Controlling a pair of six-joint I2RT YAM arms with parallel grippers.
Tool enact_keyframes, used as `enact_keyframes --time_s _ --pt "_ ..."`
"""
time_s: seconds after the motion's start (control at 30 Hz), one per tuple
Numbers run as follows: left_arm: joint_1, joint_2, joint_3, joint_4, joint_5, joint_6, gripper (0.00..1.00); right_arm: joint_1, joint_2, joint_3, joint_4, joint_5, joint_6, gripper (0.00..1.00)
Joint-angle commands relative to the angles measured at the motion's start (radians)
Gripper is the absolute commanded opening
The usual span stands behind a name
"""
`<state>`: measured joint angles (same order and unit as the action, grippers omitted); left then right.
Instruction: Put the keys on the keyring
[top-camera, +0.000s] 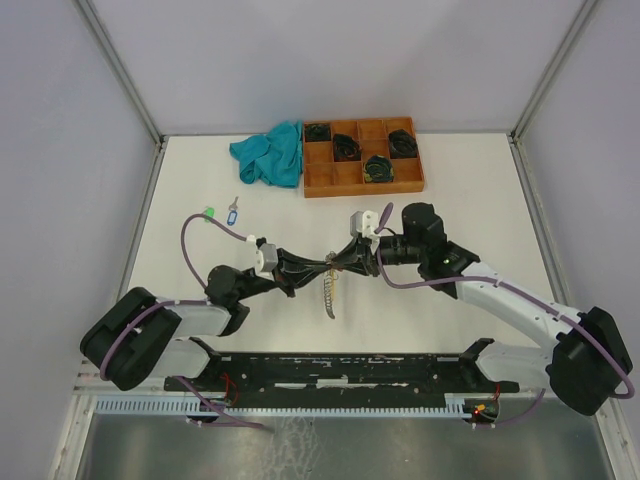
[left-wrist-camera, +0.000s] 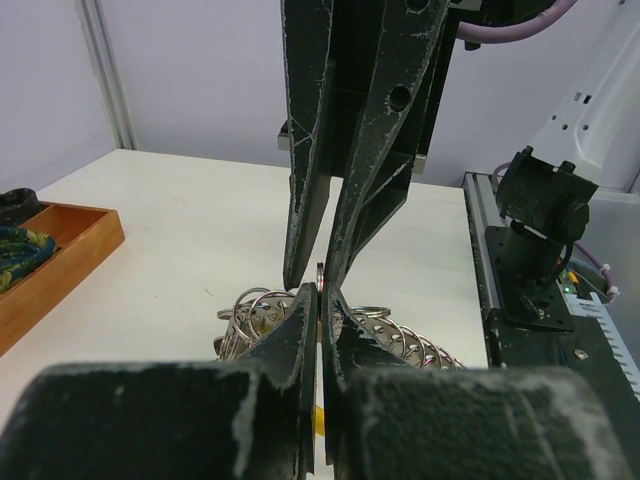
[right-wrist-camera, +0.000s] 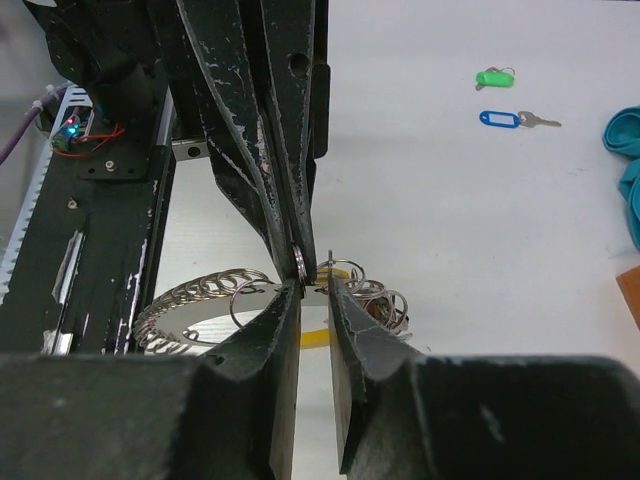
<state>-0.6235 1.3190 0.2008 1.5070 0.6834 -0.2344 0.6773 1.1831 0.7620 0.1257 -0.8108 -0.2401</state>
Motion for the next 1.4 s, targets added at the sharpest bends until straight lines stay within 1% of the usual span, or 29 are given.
enact_keyframes --time_s 0.0,0.07,0.23,0.27,0.33,0.37,0.57,0.7,0.8,0.9,1.0,1.1,1.37 --pt "0.002 -0.022 0.038 0.171 0.040 -0.057 0.03 -0.005 0.009 0.040 0.021 -0.059 -0.005 0.23" --pt "0.001 -0.020 0.043 0.173 0.050 -0.061 0.03 -0.005 0.014 0.051 0.008 -0.078 -0.011 0.19" --pt "0.000 -0.014 0.049 0.177 0.070 -0.067 0.03 -0.005 0.021 0.073 -0.040 -0.102 -0.037 0.02" --pt "0.001 -0.012 0.045 0.176 0.071 -0.065 0.03 -0.005 0.022 0.082 -0.061 -0.100 -0.045 0.01" --pt "0.000 -0.007 0.040 0.164 0.069 -0.053 0.04 -0.004 0.020 0.112 -0.136 -0.091 -0.082 0.01" --pt "0.001 -0.005 0.038 0.144 0.067 -0.041 0.06 -0.004 0.020 0.128 -0.177 -0.081 -0.101 0.01" --pt "0.001 -0.039 0.037 -0.088 0.036 0.070 0.22 0.000 0.045 0.289 -0.517 0.009 -0.232 0.01" --pt "0.001 -0.082 0.041 -0.211 0.014 0.137 0.29 0.059 0.103 0.437 -0.765 0.159 -0.311 0.01" --pt "0.000 -0.106 0.042 -0.271 0.014 0.167 0.32 0.126 0.150 0.508 -0.897 0.282 -0.339 0.01" --pt "0.000 -0.121 0.043 -0.302 0.029 0.178 0.34 0.172 0.195 0.574 -0.983 0.439 -0.336 0.01" --pt "0.000 -0.118 0.045 -0.306 0.037 0.178 0.36 0.201 0.239 0.642 -1.052 0.513 -0.336 0.01" --pt "0.000 -0.106 0.047 -0.290 0.043 0.170 0.36 0.222 0.261 0.674 -1.069 0.538 -0.338 0.01" --pt "0.001 -0.007 0.070 -0.160 0.101 0.083 0.36 0.249 0.292 0.698 -1.083 0.543 -0.345 0.01"
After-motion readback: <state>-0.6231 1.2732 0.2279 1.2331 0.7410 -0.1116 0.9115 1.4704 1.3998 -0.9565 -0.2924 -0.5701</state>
